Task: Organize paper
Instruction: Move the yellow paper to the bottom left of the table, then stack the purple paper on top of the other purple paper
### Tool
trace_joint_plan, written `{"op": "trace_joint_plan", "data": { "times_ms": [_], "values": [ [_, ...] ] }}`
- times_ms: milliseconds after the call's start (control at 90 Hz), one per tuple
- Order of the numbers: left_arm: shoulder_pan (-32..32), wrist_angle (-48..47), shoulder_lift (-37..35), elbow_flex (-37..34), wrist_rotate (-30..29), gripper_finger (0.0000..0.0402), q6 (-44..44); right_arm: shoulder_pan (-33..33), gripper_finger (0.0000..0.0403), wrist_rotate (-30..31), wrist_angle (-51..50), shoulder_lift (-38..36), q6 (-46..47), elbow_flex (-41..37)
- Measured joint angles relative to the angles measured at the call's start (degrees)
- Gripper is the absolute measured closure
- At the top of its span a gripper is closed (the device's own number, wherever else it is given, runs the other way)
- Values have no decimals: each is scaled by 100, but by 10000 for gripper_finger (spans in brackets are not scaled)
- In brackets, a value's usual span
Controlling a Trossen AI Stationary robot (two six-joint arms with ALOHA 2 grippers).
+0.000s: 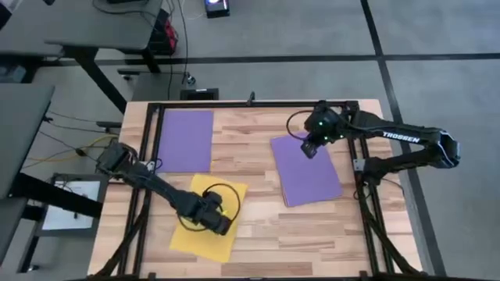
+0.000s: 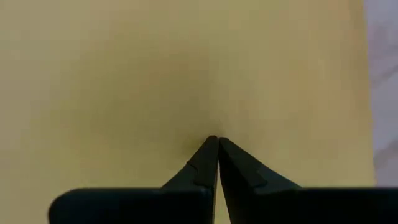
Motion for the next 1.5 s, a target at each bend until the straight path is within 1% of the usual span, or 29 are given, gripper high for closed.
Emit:
{"op": "trace_joint_plan", "data": {
  "times_ms": [133,267,378,556,722,844,922,989,1078,1111,1167,1244,1333,1411,1500],
  "values": [
    [-502,-670,-34,0,146,402,-1016,-46,403,1,-4,0,-141,1],
    [-877,-1152,-100,-6,286,402,-1593,-47,403,9,-5,2,-235,1],
    [-966,-1538,-162,-7,336,402,-1593,-45,403,7,-1,2,-273,1],
    [-960,-2361,-274,-39,320,402,-1322,-46,403,7,-23,4,-272,1],
    [-949,-2406,-451,-37,-21,402,-1280,33,403,4,-72,4,-245,1],
    [-927,-2401,-579,-24,-93,402,-1380,92,403,-1,-91,2,-242,1],
    [-904,-2529,-698,148,-229,402,-1380,87,403,-5,-134,2,-235,1],
    [-828,-2736,-856,411,-523,402,-1266,87,403,-4,-216,-21,-130,1],
    [-566,-2817,-1049,823,-1115,402,-766,63,403,5,-337,-44,69,3],
    [-391,-2774,-1103,955,-1354,402,-467,27,403,27,-390,-38,111,3],
    [-29,-2577,-1147,1134,-1555,402,161,-27,403,31,-414,7,241,-47],
    [630,-1902,-1147,1311,-1546,402,1357,-117,403,34,-388,42,403,-332],
    [1493,-719,-1147,1361,-1356,402,2828,-273,403,38,-207,96,437,-801],
    [2225,112,-1147,1364,-1150,402,3697,-533,403,82,-122,95,610,-1209],
    [3012,758,-1147,1362,-967,402,4495,-977,403,523,148,72,797,-1586]
  ]
}}
